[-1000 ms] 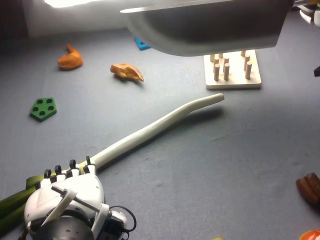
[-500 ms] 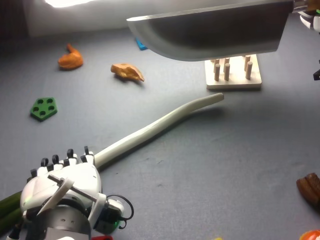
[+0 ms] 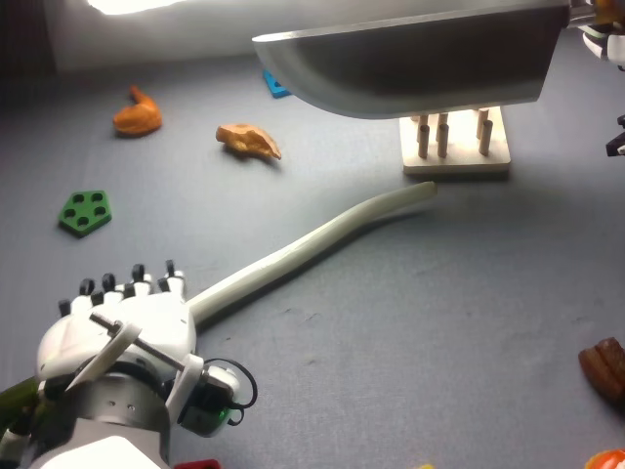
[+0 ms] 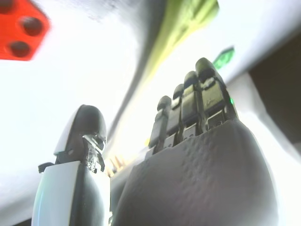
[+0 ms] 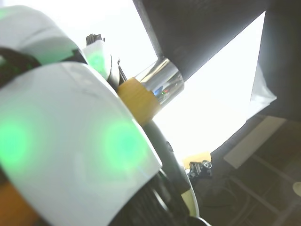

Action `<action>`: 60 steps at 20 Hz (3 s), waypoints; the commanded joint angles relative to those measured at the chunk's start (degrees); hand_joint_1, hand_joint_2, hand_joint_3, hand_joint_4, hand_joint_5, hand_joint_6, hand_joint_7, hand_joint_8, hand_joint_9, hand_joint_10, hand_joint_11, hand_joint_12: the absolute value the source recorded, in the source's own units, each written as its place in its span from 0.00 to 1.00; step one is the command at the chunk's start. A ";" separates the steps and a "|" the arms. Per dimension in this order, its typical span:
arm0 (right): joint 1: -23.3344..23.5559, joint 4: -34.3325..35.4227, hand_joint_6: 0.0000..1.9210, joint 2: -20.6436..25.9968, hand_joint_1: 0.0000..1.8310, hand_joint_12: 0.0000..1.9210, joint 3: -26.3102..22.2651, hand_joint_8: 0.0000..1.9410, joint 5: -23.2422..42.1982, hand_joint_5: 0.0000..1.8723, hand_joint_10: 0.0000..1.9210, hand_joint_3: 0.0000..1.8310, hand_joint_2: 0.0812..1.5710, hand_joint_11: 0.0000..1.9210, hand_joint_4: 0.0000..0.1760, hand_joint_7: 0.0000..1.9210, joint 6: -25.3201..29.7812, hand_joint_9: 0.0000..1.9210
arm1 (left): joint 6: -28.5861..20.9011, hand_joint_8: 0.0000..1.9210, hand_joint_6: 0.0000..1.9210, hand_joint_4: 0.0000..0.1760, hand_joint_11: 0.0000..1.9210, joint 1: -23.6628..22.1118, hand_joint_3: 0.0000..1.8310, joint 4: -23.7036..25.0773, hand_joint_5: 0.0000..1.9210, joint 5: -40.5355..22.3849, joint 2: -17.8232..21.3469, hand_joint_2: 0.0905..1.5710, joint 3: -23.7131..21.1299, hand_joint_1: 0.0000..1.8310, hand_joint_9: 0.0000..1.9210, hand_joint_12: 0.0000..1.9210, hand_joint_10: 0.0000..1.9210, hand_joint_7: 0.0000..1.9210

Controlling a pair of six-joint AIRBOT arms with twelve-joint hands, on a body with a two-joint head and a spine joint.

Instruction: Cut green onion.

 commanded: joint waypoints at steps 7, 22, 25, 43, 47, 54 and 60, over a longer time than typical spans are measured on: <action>-0.63 -2.09 1.00 -0.18 0.84 1.00 1.20 1.00 7.90 0.74 1.00 0.21 0.62 0.89 1.00 0.83 3.41 0.87 | 5.85 0.00 0.00 0.18 0.00 -2.33 0.00 7.82 0.00 -3.28 3.47 0.86 0.04 0.33 0.02 0.14 0.00 0.01; -2.00 -2.26 1.00 -3.86 0.85 1.00 6.86 1.00 7.89 0.74 1.00 0.23 0.60 0.90 1.00 0.83 4.85 0.87 | 18.49 0.00 0.00 0.16 0.00 -9.11 0.00 5.19 0.00 -15.44 7.77 0.86 0.67 0.32 0.01 0.09 0.00 0.00; -2.20 -0.25 1.00 -5.96 0.85 1.00 9.55 1.00 7.57 0.75 1.00 0.22 0.61 0.91 1.00 0.84 3.81 0.88 | 20.29 0.00 0.00 0.14 0.00 -10.06 0.00 4.08 0.00 -16.72 9.40 0.86 0.85 0.35 0.01 0.08 0.00 0.00; -4.09 -0.16 1.00 -8.09 0.83 1.00 11.89 1.00 4.91 0.75 1.00 0.20 0.62 0.90 1.00 0.82 4.90 0.86 | 23.46 0.00 0.00 0.12 0.00 -12.13 0.00 4.01 0.01 -18.85 11.56 0.85 1.13 0.37 0.01 0.09 0.00 0.01; -4.87 -0.30 1.00 -8.12 0.84 1.00 11.89 1.00 4.91 0.75 1.00 0.17 0.64 0.89 1.00 0.81 4.92 0.85 | 23.87 0.00 0.00 0.14 0.00 -12.16 0.00 4.01 0.02 -19.06 11.61 0.85 1.06 0.36 0.02 0.09 0.00 0.01; -5.21 -0.93 0.84 -8.22 0.60 1.00 11.85 0.83 4.83 0.31 0.98 0.23 0.69 0.31 0.00 0.38 5.46 0.30 | 25.07 0.00 0.00 0.19 0.00 -12.67 0.01 4.01 0.00 -19.91 11.61 0.87 1.07 0.31 0.01 0.09 0.00 0.01; -5.08 -0.95 0.54 -8.15 0.50 1.00 11.85 0.63 4.77 0.14 0.80 0.01 0.69 0.03 0.00 0.11 5.46 0.07 | 25.56 0.00 0.00 0.14 0.00 -13.02 0.00 3.58 0.01 -19.91 11.72 0.86 1.07 0.34 0.01 0.09 0.00 0.00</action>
